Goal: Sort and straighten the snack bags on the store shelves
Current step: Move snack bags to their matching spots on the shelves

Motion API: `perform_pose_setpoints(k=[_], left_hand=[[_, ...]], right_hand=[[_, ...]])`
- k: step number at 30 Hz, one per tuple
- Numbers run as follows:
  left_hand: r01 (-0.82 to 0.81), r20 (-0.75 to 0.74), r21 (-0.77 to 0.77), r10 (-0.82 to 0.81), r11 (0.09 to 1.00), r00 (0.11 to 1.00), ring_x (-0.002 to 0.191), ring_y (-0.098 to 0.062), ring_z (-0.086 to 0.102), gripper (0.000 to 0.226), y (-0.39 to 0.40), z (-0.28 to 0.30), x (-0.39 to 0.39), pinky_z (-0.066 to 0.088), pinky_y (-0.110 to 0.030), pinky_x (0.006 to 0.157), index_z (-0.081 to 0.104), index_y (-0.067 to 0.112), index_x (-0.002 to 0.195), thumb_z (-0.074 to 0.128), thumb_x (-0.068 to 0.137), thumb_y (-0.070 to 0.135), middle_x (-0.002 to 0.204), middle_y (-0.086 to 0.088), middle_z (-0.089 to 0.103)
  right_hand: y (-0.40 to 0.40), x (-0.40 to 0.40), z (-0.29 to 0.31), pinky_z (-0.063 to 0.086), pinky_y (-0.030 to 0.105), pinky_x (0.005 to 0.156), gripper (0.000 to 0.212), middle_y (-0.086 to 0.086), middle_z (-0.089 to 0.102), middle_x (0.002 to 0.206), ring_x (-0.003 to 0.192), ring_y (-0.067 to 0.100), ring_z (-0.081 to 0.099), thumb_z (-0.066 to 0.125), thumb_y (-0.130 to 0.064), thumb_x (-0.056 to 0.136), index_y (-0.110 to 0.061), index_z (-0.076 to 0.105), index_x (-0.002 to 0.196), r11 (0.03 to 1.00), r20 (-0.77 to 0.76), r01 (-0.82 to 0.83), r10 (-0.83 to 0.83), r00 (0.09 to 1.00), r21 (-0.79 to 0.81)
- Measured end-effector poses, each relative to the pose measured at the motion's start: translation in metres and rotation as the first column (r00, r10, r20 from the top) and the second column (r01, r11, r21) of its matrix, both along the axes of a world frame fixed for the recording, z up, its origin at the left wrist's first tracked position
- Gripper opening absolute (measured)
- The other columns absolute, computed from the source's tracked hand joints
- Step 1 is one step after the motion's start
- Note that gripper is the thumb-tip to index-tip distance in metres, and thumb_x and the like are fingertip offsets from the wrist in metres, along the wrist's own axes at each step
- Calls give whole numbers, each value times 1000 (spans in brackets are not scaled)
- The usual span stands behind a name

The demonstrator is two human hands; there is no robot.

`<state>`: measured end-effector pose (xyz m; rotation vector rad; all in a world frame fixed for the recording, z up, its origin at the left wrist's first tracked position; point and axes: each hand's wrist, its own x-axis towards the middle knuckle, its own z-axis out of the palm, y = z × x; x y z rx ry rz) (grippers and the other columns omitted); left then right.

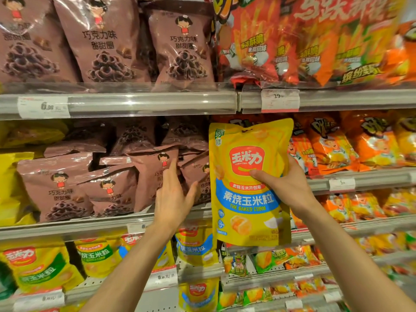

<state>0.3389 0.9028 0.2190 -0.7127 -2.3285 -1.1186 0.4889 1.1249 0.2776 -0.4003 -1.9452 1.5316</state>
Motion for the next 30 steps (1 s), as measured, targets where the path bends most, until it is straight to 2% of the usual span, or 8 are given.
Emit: perform_pose_setpoints(k=[3, 5, 8, 12, 16, 20, 26, 30], left_hand=[[-8, 34, 22, 7, 1000, 999, 125, -38, 59, 76, 8, 4, -9, 44, -52, 98, 22, 14, 159, 64, 98, 30, 154, -9, 48], [-17, 54, -6, 18, 1000, 998, 111, -38, 67, 78, 9, 9, -15, 47, -50, 94, 22, 16, 159, 66, 96, 33, 131, -8, 68], [19, 35, -19, -19, 1000, 999, 100, -30, 72, 78, -4, 11, -14, 50, -46, 89, 28, 16, 159, 69, 95, 34, 111, 4, 77], [31, -193, -51, -40, 998, 980, 75, -31, 73, 59, -38, 1, -5, 57, -42, 63, 46, 22, 146, 70, 93, 21, 101, 2, 76], [-104, -446, -73, 61, 992, 893, 95, -34, 61, 70, -70, -11, -10, 56, -41, 52, 49, 20, 135, 84, 76, 8, 112, -8, 49], [-157, -294, -7, 148, 988, 944, 93, -34, 61, 80, -84, -20, -17, 57, -43, 55, 41, 16, 145, 85, 79, 20, 118, -9, 43], [-92, -194, -57, 80, 994, 978, 82, -33, 66, 79, -62, -13, -23, 57, -45, 57, 35, 22, 147, 82, 84, 20, 117, -12, 49], [-6, -107, -49, 1, 999, 994, 76, -25, 60, 79, -71, -16, -20, 58, -46, 62, 27, 32, 153, 76, 90, 29, 116, -3, 44]], right_hand=[[0, -2, -5, 61, 28, 76, 66, -9, 73, 112, 93, 7, 75, 90, -26, 74, -26, 54, 129, 1000, 19, -6, 6, 1000, 0], [-3, -6, -6, 61, 30, 78, 66, -9, 73, 112, 93, 7, 74, 90, -27, 73, -25, 54, 128, 1000, 19, -8, 8, 1000, -5], [-9, -14, -7, 59, 31, 80, 67, -11, 72, 111, 97, 8, 73, 91, -33, 69, -30, 53, 124, 1000, 11, -20, 20, 1000, -10], [-17, -23, -9, 59, 30, 80, 57, -14, 72, 109, 94, 4, 74, 90, -30, 70, -41, 55, 114, 999, 0, -54, 54, 999, -7], [-23, -30, -9, 59, 34, 85, 60, -13, 75, 110, 99, 8, 74, 91, -33, 69, -36, 59, 120, 998, -12, -65, 65, 998, 10], [-25, -34, -12, 59, 41, 91, 69, -11, 75, 116, 103, 11, 74, 91, -32, 71, -29, 58, 132, 996, -28, -84, 84, 996, 3], [-32, -39, -16, 61, 39, 88, 64, -10, 76, 113, 98, 10, 75, 90, -26, 74, -29, 58, 129, 992, -34, -107, 105, 994, -60], [-35, -39, -20, 61, 41, 86, 59, -6, 76, 115, 97, 13, 76, 89, -23, 75, -32, 58, 126, 986, -41, -119, 115, 993, -116]])
